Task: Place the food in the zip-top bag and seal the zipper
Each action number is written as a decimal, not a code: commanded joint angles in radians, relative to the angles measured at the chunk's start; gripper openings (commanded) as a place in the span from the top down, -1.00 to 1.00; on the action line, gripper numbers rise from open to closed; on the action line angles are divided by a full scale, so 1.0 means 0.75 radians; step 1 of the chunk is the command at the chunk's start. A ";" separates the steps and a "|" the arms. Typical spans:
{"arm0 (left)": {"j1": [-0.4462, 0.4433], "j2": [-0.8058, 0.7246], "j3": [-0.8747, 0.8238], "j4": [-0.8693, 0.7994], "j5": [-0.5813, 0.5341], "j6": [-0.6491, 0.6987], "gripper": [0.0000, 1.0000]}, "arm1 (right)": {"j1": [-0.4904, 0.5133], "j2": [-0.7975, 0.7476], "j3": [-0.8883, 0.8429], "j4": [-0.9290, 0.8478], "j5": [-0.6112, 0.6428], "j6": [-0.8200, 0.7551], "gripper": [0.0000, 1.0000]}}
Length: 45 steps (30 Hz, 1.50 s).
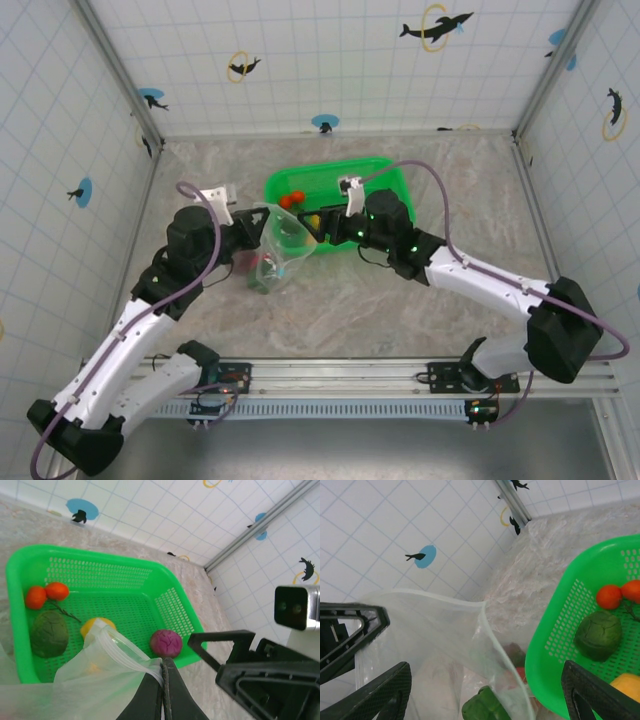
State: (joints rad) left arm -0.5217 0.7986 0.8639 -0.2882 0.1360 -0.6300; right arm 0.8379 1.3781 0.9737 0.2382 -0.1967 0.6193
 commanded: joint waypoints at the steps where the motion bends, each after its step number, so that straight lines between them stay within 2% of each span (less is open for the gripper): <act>1: 0.010 -0.028 0.007 -0.019 -0.047 0.061 1.00 | -0.037 0.084 0.136 -0.240 -0.154 -0.101 -0.59; 7: 0.011 -0.034 0.020 -0.035 -0.035 0.082 1.00 | -0.031 0.276 0.283 -0.383 -0.322 -0.161 -0.59; 9: 0.010 -0.038 0.030 -0.050 -0.047 0.091 1.00 | -0.020 0.327 0.323 -0.391 -0.359 -0.168 -0.51; 13: 0.011 -0.052 0.054 -0.084 -0.113 0.100 1.00 | 0.017 0.399 0.436 -0.479 -0.306 -0.231 -0.06; 16: 0.011 -0.061 0.064 -0.112 -0.180 0.106 1.00 | 0.028 0.393 0.482 -0.478 -0.174 -0.255 0.60; 17: 0.011 -0.061 0.065 -0.126 -0.207 0.106 1.00 | 0.028 0.385 0.484 -0.462 -0.145 -0.254 0.70; 21: 0.010 -0.060 0.087 -0.199 -0.350 0.104 1.00 | 0.028 0.335 0.471 -0.362 -0.017 -0.233 0.80; 29: 0.009 -0.118 0.138 -0.243 -0.686 0.103 1.00 | 0.023 0.316 0.403 -0.180 0.032 -0.178 0.74; 31: 0.011 -0.126 0.139 -0.221 -0.736 0.112 1.00 | 0.022 0.345 0.438 -0.201 0.011 -0.179 0.57; 34: 0.010 -0.102 0.190 -0.174 -0.732 0.145 1.00 | 0.010 0.360 0.472 -0.198 -0.046 -0.173 0.17; 37: 0.009 -0.043 0.216 -0.137 -0.686 0.178 1.00 | -0.038 0.332 0.479 -0.166 -0.098 -0.135 -0.13; 39: 0.010 -0.013 0.206 -0.091 -0.618 0.212 1.00 | -0.072 0.310 0.471 -0.158 -0.134 -0.119 -0.25; 41: 0.012 0.018 0.192 -0.054 -0.556 0.228 1.00 | -0.107 0.300 0.468 -0.203 -0.129 -0.130 -0.28; 45: 0.011 0.079 0.168 -0.037 -0.539 0.230 1.00 | -0.196 0.272 0.372 -0.155 -0.202 -0.092 -0.40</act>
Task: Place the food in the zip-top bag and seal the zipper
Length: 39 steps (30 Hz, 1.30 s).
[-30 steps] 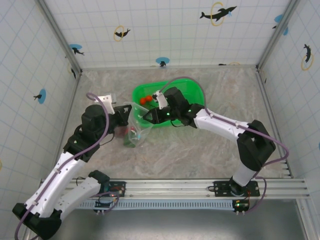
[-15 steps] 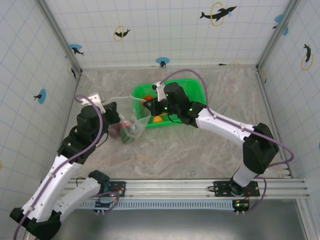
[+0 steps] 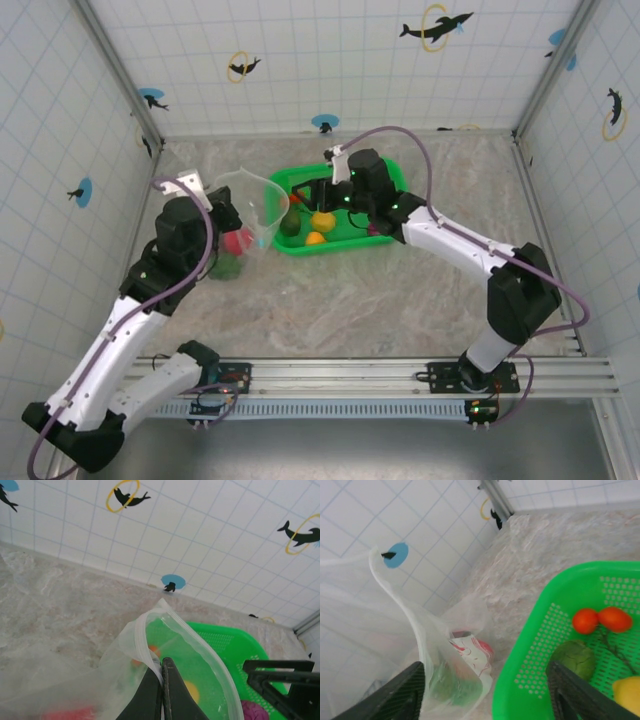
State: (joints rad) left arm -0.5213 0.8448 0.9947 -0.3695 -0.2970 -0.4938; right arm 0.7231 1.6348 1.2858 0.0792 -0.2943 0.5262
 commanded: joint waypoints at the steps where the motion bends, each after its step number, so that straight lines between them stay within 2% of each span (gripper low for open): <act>1: 0.011 0.026 -0.013 0.082 0.041 0.047 1.00 | -0.061 -0.068 -0.057 0.091 -0.163 0.045 -0.45; 2: 0.010 0.031 -0.013 0.096 0.052 0.047 1.00 | -0.073 -0.060 -0.054 0.096 -0.217 0.049 -0.46; 4: 0.011 0.038 -0.060 0.110 0.060 0.046 1.00 | -0.085 -0.040 -0.019 0.025 -0.204 0.015 -0.46; 6: 0.011 0.037 -0.071 0.114 0.055 0.046 1.00 | -0.103 0.014 0.069 -0.170 -0.133 -0.046 -0.42; 7: 0.011 0.032 -0.076 0.118 0.053 0.048 1.00 | -0.113 0.064 0.134 -0.294 -0.044 -0.081 -0.39; 10: 0.011 0.014 -0.086 0.128 0.050 0.052 1.00 | -0.133 0.242 0.335 -0.606 0.045 -0.157 -0.39; 16: 0.012 -0.067 -0.126 0.151 0.084 0.049 1.00 | -0.099 0.568 0.671 -0.982 0.220 -0.295 -0.45; 20: 0.012 -0.110 -0.140 0.142 0.070 0.059 1.00 | -0.092 0.708 0.792 -1.017 0.171 -0.291 -0.51; 25: 0.012 -0.141 -0.156 0.125 0.083 0.067 1.00 | -0.065 0.863 0.950 -1.115 0.259 -0.308 -0.67; 30: 0.011 -0.161 -0.176 0.112 0.114 0.057 1.00 | -0.047 0.935 0.952 -1.167 0.298 -0.323 -0.68; 39: 0.011 -0.171 -0.193 0.118 0.134 0.054 1.00 | -0.044 0.921 0.866 -1.145 0.345 -0.328 -0.61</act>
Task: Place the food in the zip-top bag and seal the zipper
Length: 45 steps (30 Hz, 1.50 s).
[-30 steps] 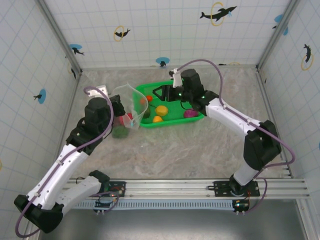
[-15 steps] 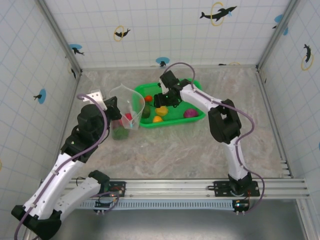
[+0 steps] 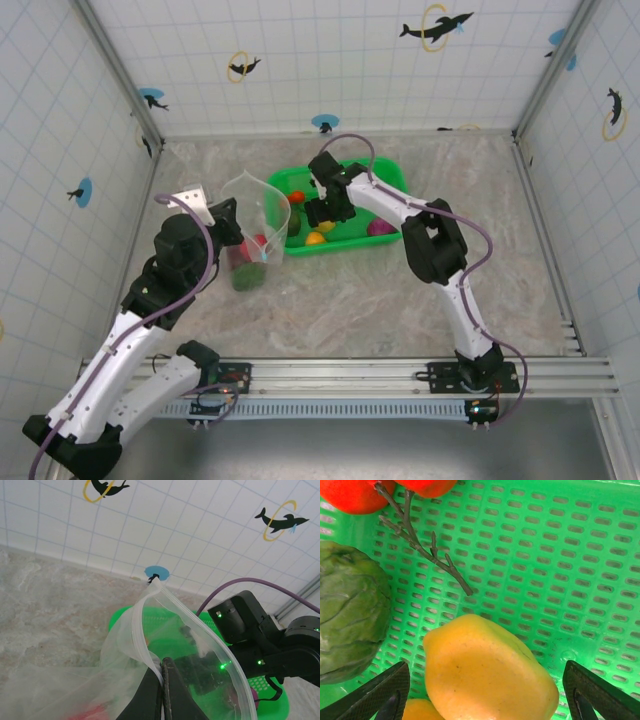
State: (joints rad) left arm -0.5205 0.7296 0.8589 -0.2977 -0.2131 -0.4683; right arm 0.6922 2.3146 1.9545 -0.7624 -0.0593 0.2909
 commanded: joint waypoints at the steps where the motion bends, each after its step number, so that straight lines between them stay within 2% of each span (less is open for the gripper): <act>1: 0.011 -0.018 -0.012 0.023 0.021 0.021 1.00 | -0.007 0.017 -0.027 -0.014 0.032 -0.010 -0.59; 8: 0.009 -0.017 -0.012 0.010 0.032 0.013 1.00 | -0.017 0.027 -0.052 0.035 0.004 0.003 -0.40; 10: 0.011 -0.011 -0.012 0.009 0.046 0.009 1.00 | -0.017 0.012 -0.081 0.067 -0.012 -0.002 -0.30; 17: 0.011 0.023 0.002 0.001 0.102 -0.009 1.00 | -0.040 -0.078 -0.166 0.141 -0.034 -0.004 -0.12; 22: 0.011 0.040 0.014 -0.003 0.122 -0.015 1.00 | -0.058 -0.186 -0.237 0.177 -0.008 -0.001 -0.11; 28: 0.010 0.092 0.029 0.019 0.198 -0.007 1.00 | -0.109 -0.448 -0.420 0.288 -0.027 0.013 -0.12; 37: 0.010 0.266 0.113 0.033 0.547 -0.053 1.00 | -0.144 -0.972 -0.835 0.601 -0.130 0.064 -0.13; 42: 0.010 0.270 0.088 0.031 0.642 -0.129 1.00 | -0.107 -1.220 -0.996 0.739 -0.248 0.080 -0.12; 45: 0.010 0.257 0.086 0.033 0.669 -0.175 1.00 | -0.024 -1.312 -1.045 0.805 -0.295 0.074 -0.13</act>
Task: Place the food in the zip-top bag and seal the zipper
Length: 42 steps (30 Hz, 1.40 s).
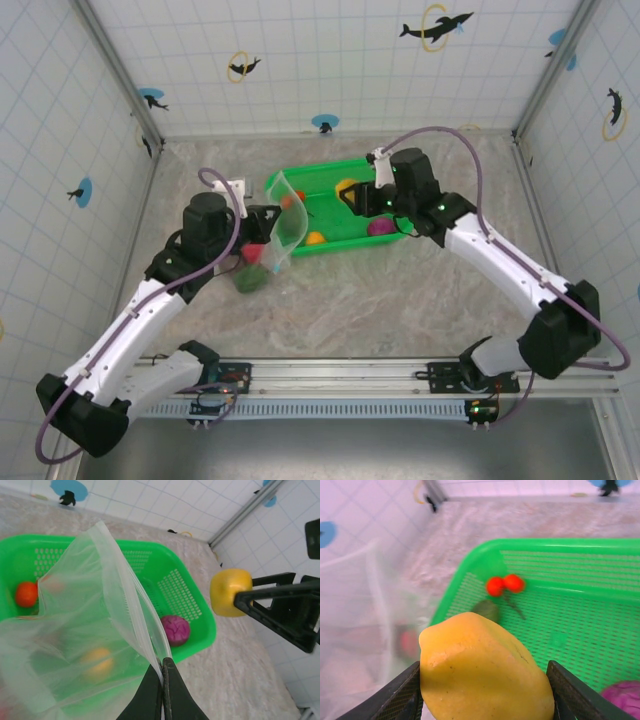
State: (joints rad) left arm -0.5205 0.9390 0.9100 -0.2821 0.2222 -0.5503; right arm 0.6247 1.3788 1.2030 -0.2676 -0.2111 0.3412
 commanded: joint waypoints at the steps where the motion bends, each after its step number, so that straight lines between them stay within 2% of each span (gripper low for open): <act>1: 0.009 -0.026 0.024 0.009 0.092 -0.080 1.00 | 0.104 -0.078 -0.045 0.155 -0.088 0.000 -0.13; 4: 0.010 -0.038 0.043 -0.007 0.089 -0.106 1.00 | 0.203 -0.090 -0.032 0.195 -0.074 0.002 -0.14; 8: 0.010 -0.053 0.061 -0.047 0.076 -0.115 1.00 | 0.277 -0.068 -0.011 0.298 -0.142 0.083 -0.15; 15: 0.009 -0.096 0.076 -0.096 0.073 -0.125 1.00 | 0.332 0.045 -0.009 0.388 -0.155 0.179 -0.15; 20: 0.011 -0.128 0.077 -0.126 0.066 -0.118 1.00 | 0.367 0.170 0.068 0.313 -0.056 0.179 -0.17; 24: 0.009 -0.153 0.077 -0.149 0.042 -0.104 1.00 | 0.399 0.230 0.113 0.213 0.051 0.145 -0.25; 29: 0.010 -0.164 0.077 -0.178 0.006 -0.074 1.00 | 0.433 0.256 0.181 0.113 0.107 0.080 -0.51; 36: 0.009 -0.160 0.078 -0.182 -0.017 -0.056 1.00 | 0.429 0.252 0.231 0.068 0.120 0.054 -0.59; 42: 0.010 -0.165 0.077 -0.212 -0.086 -0.048 1.00 | 0.397 0.215 0.263 0.087 -0.013 0.033 -0.53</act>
State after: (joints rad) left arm -0.5198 0.8265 0.9379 -0.4171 0.1936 -0.6083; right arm 0.9367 1.5696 1.3403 -0.1947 -0.1680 0.3904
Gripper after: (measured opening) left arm 0.042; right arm 0.769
